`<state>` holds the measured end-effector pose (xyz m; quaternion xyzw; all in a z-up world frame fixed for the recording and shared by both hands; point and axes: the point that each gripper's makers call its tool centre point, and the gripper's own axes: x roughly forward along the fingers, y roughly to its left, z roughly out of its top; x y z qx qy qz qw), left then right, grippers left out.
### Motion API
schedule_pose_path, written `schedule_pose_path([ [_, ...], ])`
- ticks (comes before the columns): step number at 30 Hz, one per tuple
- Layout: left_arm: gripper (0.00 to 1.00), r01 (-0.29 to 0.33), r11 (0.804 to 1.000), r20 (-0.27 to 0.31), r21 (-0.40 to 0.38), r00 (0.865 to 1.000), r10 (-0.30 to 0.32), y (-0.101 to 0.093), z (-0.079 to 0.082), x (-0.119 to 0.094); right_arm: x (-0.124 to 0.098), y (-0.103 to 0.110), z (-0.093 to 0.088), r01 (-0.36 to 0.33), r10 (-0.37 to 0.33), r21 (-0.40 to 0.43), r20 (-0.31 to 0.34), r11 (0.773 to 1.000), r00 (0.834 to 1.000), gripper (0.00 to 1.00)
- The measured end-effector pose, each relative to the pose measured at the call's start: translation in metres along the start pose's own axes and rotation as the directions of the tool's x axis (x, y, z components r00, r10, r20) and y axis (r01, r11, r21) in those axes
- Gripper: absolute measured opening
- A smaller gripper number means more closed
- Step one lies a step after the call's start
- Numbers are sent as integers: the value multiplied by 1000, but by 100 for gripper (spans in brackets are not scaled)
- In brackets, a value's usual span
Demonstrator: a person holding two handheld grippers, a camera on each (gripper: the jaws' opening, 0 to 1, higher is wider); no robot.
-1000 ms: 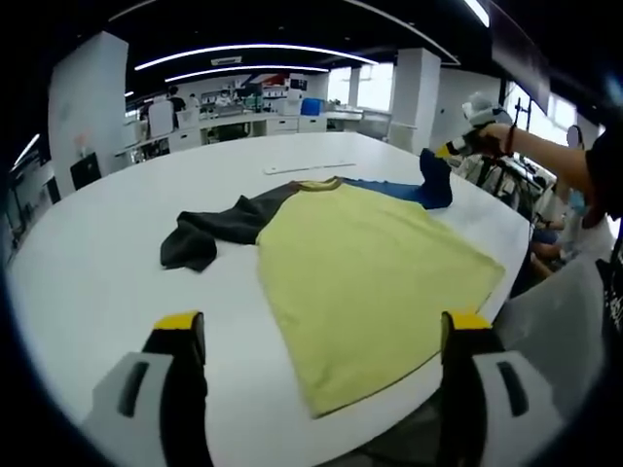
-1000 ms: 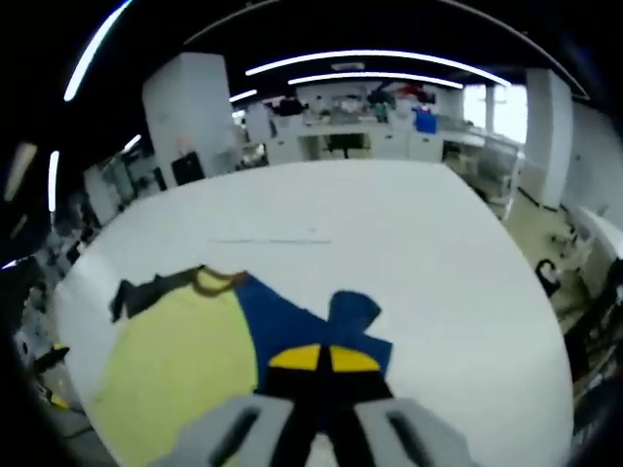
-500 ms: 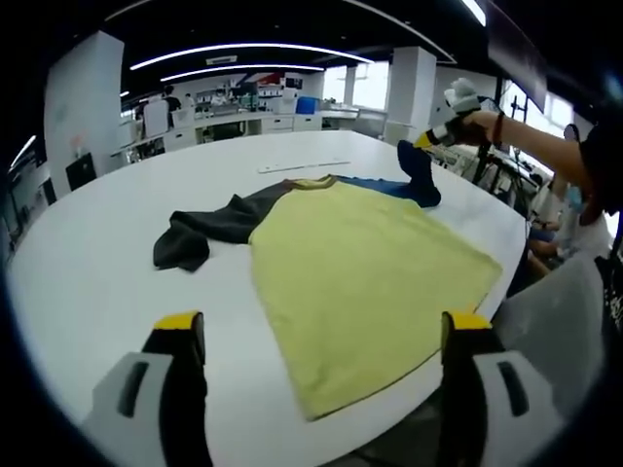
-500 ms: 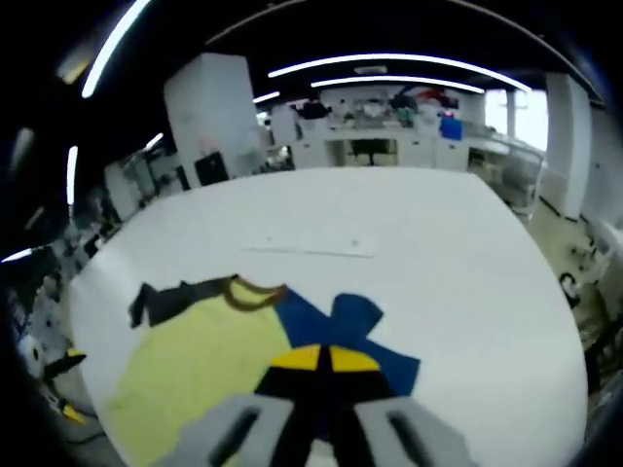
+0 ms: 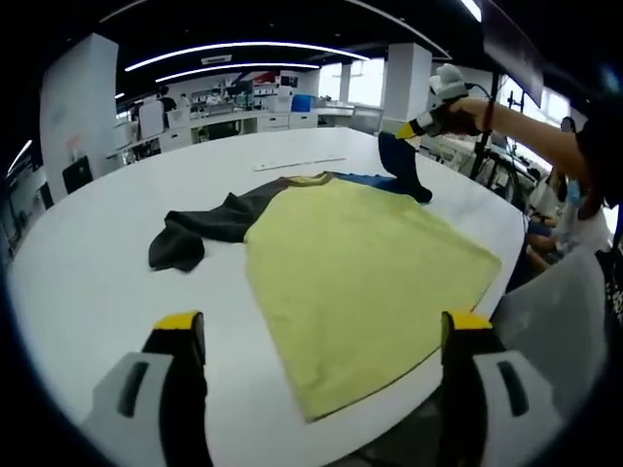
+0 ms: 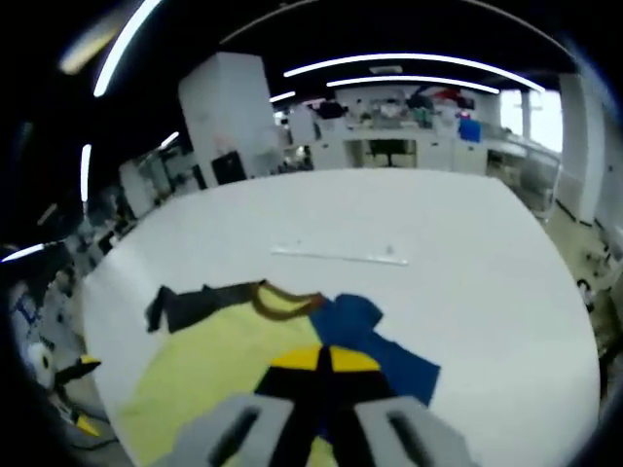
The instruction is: Fold the garment on the visible template until the final outline fits inside the template.
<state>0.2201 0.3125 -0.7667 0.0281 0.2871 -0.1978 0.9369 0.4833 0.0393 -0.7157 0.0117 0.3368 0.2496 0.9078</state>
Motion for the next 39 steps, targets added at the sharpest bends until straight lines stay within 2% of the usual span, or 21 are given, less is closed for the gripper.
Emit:
schedule_pose_path([
  [19, 98, 11, 1000, -11, 5, 1000, -11, -2, -1, 2, 26, 57, 12, -89, 89, -7, 5, 996, 996, 0],
  [27, 98, 17, 1000, -16, 5, 1000, -17, -2, -2, 2, 38, 75, 16, -113, 114, -26, 0, 993, 994, 0],
  [39, 98, 26, 1000, -20, 4, 999, -26, -4, -4, 5, 51, 111, 15, -155, 156, -30, 4, 987, 988, 0],
])
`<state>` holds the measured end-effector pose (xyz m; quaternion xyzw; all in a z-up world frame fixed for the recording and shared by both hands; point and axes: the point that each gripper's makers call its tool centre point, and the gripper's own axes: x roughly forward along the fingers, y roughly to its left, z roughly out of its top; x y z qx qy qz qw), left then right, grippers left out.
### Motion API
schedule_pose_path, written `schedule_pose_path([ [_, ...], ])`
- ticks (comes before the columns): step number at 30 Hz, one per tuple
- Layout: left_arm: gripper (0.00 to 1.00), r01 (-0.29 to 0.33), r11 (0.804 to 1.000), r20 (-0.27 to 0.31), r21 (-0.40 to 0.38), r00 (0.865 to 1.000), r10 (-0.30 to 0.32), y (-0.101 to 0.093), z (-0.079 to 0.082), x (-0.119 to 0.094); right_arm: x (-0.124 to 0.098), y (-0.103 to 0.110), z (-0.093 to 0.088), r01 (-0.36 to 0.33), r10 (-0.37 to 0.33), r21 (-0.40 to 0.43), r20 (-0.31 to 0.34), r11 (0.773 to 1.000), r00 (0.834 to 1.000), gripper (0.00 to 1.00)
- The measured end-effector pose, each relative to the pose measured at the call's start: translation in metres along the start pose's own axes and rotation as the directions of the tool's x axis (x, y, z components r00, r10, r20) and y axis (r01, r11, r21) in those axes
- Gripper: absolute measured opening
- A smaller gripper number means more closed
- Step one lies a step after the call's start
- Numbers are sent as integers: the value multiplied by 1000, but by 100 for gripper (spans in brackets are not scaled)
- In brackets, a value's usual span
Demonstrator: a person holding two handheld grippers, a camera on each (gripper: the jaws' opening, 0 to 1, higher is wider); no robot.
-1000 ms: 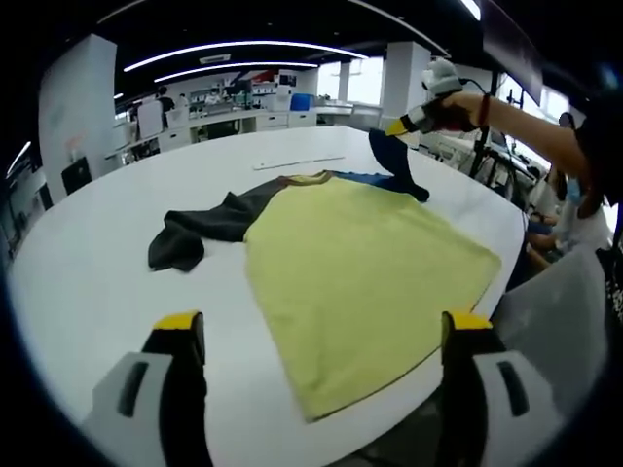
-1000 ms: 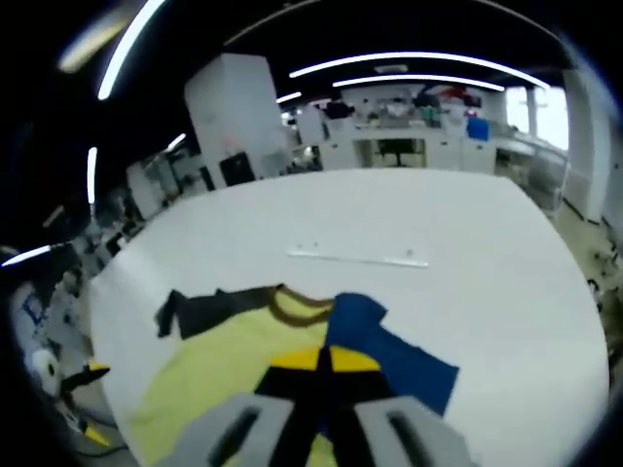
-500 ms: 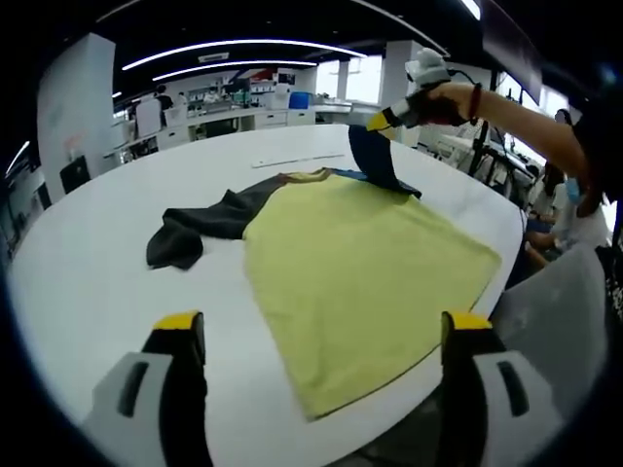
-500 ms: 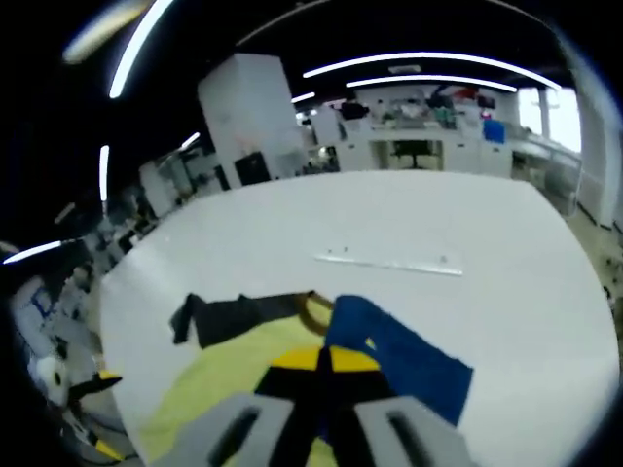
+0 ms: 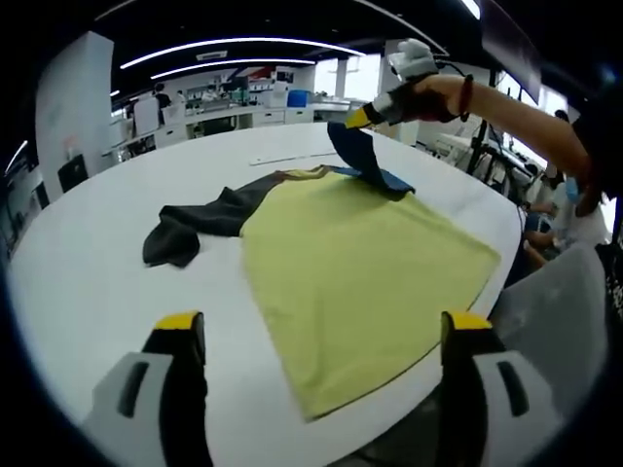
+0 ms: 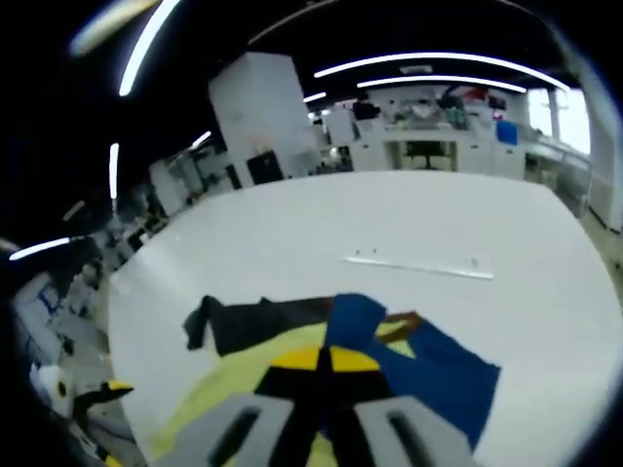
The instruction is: Fold the garment on the visible template until the final outline fits inside the template.
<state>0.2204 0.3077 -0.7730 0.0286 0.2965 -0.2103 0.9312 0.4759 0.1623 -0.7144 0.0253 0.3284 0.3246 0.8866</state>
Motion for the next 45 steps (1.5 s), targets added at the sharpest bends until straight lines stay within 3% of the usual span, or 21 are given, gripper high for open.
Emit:
schedule_pose_path([
  [16, 98, -3, 1000, -11, -14, 1000, 3, 7, -9, 1, 22, 32, -9, -55, 54, -17, -23, 998, 998, 0],
  [23, 98, 0, 1000, -14, -19, 1000, 0, 5, -11, 2, 29, 36, -18, -68, 67, -20, -47, 997, 997, 0],
  [30, 98, -2, 1000, -10, -26, 1000, 1, 9, -12, 2, 41, 39, -37, -61, 56, -55, -81, 997, 995, 0],
  [45, 98, -14, 999, -6, -30, 1000, 14, 8, -12, -1, 83, 57, -84, -117, 116, 2, -148, 993, 982, 0],
])
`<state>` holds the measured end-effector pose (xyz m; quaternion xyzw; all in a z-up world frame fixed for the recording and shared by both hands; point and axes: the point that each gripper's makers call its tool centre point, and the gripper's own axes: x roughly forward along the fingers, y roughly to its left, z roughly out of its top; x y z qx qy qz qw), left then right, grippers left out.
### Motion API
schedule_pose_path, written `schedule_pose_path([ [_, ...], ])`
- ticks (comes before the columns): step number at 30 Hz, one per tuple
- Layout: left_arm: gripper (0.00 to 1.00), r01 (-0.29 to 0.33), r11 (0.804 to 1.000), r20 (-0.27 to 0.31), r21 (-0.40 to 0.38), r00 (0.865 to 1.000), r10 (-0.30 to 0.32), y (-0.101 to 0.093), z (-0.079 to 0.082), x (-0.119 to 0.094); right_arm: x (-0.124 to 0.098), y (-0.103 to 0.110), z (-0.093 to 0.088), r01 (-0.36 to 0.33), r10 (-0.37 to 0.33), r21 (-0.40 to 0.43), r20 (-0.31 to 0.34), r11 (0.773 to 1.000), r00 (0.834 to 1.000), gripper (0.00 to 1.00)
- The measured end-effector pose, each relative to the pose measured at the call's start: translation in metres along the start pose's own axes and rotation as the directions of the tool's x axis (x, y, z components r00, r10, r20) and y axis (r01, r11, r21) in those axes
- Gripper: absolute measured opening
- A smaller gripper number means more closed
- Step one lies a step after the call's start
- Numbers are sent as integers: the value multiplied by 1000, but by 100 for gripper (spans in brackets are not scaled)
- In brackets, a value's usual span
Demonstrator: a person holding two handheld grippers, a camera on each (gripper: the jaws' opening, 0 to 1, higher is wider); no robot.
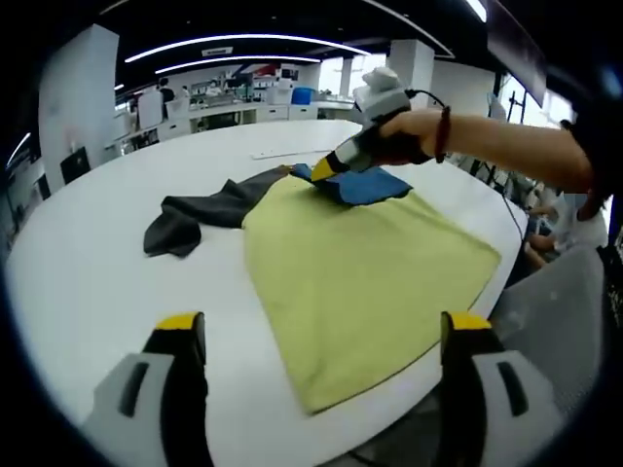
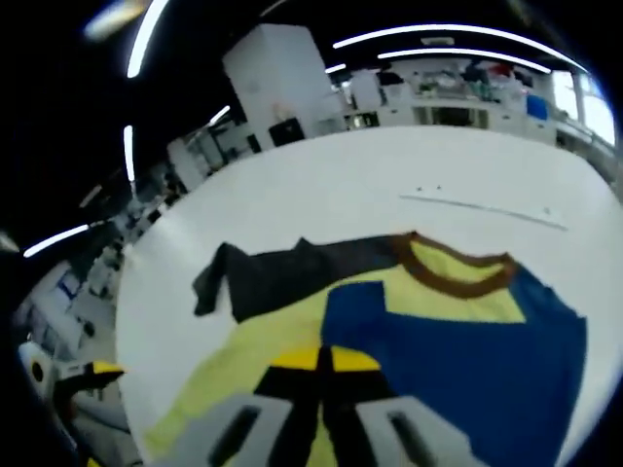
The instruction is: Fold the garment on the visible template until the final outline fits inside the template.
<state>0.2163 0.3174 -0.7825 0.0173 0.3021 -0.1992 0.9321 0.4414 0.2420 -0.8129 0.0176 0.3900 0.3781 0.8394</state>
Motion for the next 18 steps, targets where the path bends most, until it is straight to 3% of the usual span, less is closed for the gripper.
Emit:
schedule_pose_path([
  [7, 97, -8, 1000, -3, -14, 1000, 8, 2, -4, -4, 5, 11, -10, -60, 60, 43, -10, 997, 998, 0],
  [15, 97, -19, 1000, -5, -10, 1000, 19, 7, -6, -6, -15, -30, -9, 67, -65, -76, 21, 995, 998, 15],
  [18, 97, -19, 1000, -2, -5, 1000, 19, 8, -4, -6, -14, -39, -12, 84, -84, -97, 3, 992, 996, 18],
])
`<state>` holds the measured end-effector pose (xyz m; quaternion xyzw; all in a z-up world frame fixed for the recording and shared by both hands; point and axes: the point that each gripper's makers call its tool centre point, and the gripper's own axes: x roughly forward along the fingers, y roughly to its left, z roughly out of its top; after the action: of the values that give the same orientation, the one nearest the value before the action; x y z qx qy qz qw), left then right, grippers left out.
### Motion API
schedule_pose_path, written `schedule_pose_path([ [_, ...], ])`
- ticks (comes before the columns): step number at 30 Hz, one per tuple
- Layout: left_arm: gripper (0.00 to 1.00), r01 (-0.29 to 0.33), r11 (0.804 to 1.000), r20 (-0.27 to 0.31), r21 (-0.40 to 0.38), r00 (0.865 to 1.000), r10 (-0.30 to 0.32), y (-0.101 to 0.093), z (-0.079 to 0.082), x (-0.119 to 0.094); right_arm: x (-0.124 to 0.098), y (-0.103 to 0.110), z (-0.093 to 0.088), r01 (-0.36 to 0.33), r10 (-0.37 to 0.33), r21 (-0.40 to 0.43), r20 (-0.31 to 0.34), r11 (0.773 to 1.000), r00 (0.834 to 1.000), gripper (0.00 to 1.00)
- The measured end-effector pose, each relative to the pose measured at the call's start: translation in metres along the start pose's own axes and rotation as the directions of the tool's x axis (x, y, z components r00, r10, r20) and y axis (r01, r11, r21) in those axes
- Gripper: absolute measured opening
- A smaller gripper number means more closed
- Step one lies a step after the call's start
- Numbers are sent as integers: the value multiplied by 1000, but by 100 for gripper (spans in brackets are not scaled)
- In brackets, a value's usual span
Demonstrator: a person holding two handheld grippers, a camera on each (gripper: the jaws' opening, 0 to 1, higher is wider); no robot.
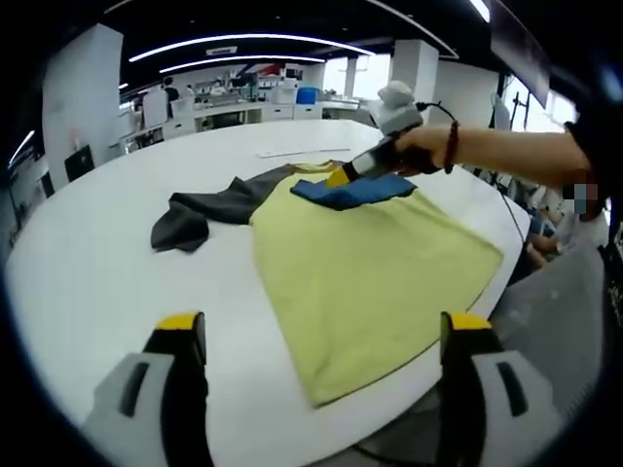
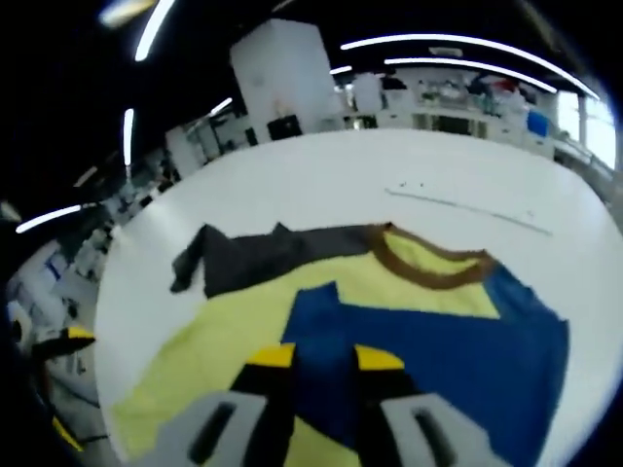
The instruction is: Fold the garment on the visible template until the final outline fits inside the template.
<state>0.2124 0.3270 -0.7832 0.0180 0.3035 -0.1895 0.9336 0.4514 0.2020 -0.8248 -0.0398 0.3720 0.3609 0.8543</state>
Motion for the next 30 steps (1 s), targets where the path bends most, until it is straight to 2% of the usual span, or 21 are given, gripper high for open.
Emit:
schedule_pose_path([
  [3, 97, 0, 1000, 2, 5, 1000, 0, 1, 2, 0, 3, -3, -3, 7, -8, -28, -9, 1000, 1000, 21],
  [10, 97, -10, 1000, 2, 13, 1000, 10, 6, 4, -2, 10, 4, -12, -6, 5, -19, -32, 1000, 999, 18],
  [13, 97, -17, 1000, 1, 11, 1000, 17, 10, 3, -3, 8, 7, -11, 18, -20, -74, -25, 997, 999, 14],
  [15, 97, -18, 1000, -2, 11, 1000, 18, 10, 3, -4, 8, 2, -13, 49, -55, -145, -37, 988, 998, 9],
  [16, 97, -19, 1000, -3, 13, 1000, 19, 10, 2, -4, 9, 4, -14, 44, -50, -146, -36, 988, 998, 8],
  [20, 97, -22, 1000, -9, 14, 1000, 22, 11, 1, -4, 9, 5, -15, 41, -46, -128, -34, 991, 998, 4],
  [23, 97, -24, 1000, -10, 13, 1000, 24, 12, 1, -5, 8, 11, -17, 2, -3, -25, -44, 1000, 999, 0],
  [25, 97, -28, 1000, -8, 13, 1000, 28, 13, 2, -6, 9, 9, -14, -10, 10, 1, -41, 1000, 999, 0],
  [30, 97, -41, 999, -6, 8, 999, 41, 16, 1, -9, 6, 32, -8, -71, 71, 10, -14, 997, 997, 0],
])
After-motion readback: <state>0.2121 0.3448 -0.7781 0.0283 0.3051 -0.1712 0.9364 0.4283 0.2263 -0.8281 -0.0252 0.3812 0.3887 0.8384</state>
